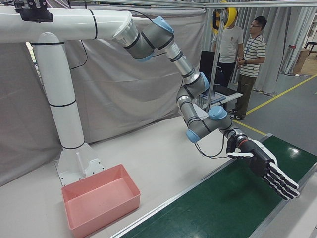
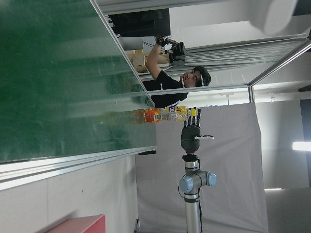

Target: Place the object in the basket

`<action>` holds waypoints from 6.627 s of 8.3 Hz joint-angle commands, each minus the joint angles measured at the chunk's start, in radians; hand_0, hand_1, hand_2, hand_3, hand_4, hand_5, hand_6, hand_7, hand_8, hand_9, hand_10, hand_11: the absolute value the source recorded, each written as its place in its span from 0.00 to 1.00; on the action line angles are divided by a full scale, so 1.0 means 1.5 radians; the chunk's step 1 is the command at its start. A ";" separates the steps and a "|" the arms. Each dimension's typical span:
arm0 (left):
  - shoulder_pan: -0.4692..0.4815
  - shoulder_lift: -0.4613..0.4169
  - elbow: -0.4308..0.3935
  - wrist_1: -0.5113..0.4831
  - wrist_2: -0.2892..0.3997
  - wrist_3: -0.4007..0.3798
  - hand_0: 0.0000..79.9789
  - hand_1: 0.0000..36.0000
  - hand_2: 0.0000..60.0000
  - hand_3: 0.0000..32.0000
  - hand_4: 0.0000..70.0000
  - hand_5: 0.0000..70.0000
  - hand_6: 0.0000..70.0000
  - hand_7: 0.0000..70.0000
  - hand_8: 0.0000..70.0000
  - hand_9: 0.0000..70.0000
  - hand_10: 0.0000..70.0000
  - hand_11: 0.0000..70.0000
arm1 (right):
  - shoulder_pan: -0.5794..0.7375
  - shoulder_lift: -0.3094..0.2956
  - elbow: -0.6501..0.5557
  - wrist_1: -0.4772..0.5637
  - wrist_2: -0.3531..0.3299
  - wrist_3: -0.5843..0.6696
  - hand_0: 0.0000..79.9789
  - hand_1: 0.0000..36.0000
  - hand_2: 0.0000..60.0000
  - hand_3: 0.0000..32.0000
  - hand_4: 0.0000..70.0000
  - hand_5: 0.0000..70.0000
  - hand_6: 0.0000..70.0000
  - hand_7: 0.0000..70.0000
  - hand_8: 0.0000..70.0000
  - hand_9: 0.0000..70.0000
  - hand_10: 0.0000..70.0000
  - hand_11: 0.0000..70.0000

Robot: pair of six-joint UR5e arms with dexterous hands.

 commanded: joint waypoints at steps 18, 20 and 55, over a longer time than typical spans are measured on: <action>0.002 -0.002 0.006 0.000 -0.029 0.037 0.71 0.24 0.00 0.00 0.00 0.00 0.00 0.00 0.00 0.00 0.00 0.00 | 0.000 0.000 0.000 0.000 0.000 0.000 0.00 0.00 0.00 0.00 0.00 0.00 0.00 0.00 0.00 0.00 0.00 0.00; 0.046 -0.003 0.011 -0.001 -0.039 0.041 0.70 0.22 0.00 0.00 0.00 0.02 0.00 0.00 0.00 0.00 0.00 0.00 | 0.000 0.000 0.000 0.000 0.000 0.000 0.00 0.00 0.00 0.00 0.00 0.00 0.00 0.00 0.00 0.00 0.00 0.00; 0.122 -0.064 -0.213 0.306 -0.181 0.093 0.90 0.72 1.00 0.00 1.00 1.00 1.00 1.00 1.00 1.00 1.00 1.00 | 0.000 0.000 0.000 0.000 0.000 0.000 0.00 0.00 0.00 0.00 0.00 0.00 0.00 0.00 0.00 0.00 0.00 0.00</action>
